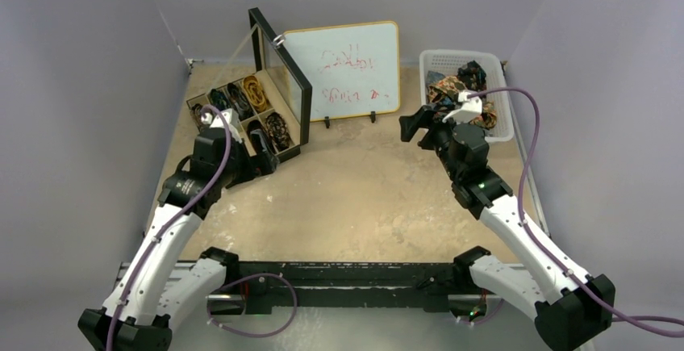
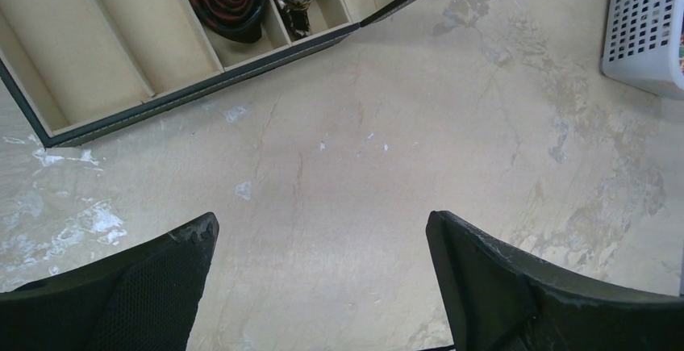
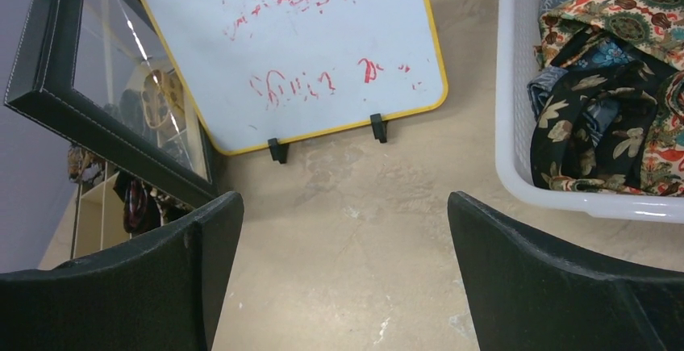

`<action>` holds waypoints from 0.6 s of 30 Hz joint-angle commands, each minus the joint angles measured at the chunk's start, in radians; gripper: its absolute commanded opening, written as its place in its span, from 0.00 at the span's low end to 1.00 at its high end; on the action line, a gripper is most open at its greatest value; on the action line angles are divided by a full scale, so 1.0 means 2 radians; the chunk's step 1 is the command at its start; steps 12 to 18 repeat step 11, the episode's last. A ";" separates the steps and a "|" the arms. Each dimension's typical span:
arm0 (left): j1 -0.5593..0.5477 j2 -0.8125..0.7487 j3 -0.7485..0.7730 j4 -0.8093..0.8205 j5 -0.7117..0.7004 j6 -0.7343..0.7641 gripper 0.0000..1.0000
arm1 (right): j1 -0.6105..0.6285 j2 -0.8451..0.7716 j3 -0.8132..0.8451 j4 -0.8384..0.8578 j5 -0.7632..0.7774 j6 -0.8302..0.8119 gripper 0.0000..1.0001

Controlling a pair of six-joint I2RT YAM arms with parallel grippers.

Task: Roll the ties
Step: Reset both arms

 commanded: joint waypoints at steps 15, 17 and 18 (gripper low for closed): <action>-0.001 -0.023 0.025 0.018 -0.015 0.010 1.00 | 0.001 0.006 0.023 0.004 -0.022 -0.008 0.99; -0.001 -0.023 0.025 0.018 -0.015 0.010 1.00 | 0.001 0.006 0.023 0.004 -0.022 -0.008 0.99; -0.001 -0.023 0.025 0.018 -0.015 0.010 1.00 | 0.001 0.006 0.023 0.004 -0.022 -0.008 0.99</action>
